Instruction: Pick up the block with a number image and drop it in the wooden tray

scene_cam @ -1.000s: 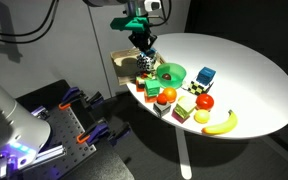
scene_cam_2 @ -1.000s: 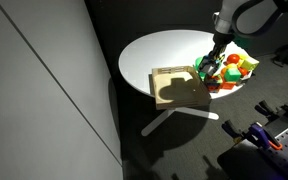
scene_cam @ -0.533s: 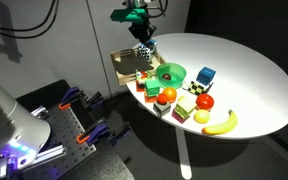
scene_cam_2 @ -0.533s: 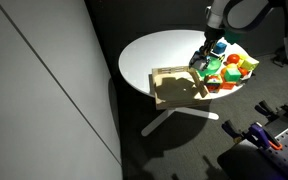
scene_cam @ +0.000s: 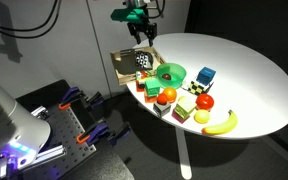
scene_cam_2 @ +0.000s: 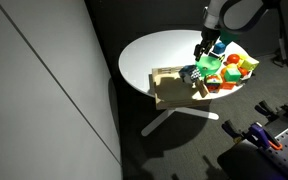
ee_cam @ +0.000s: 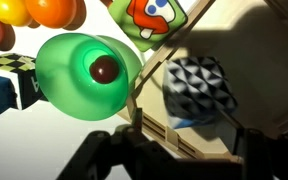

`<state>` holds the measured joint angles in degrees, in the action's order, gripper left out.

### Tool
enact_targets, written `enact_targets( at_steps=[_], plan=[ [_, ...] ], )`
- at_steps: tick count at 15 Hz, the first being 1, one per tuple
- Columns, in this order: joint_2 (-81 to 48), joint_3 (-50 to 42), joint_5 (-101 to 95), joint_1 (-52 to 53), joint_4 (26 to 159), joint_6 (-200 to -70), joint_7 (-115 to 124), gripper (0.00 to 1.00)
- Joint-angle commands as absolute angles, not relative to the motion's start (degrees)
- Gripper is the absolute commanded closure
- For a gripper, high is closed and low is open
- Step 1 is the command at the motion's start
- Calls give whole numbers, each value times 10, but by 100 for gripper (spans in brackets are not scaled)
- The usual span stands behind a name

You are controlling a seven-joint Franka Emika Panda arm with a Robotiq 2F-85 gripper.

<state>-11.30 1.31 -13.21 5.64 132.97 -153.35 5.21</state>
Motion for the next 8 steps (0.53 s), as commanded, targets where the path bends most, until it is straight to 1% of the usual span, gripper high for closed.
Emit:
enact_targets(
  at_steps=[1,8],
  plan=[
    [-112,11,-113,51,1322,-1528,54,0],
    [-91,16,-26,34,1325,-1491,53,0]
  ],
)
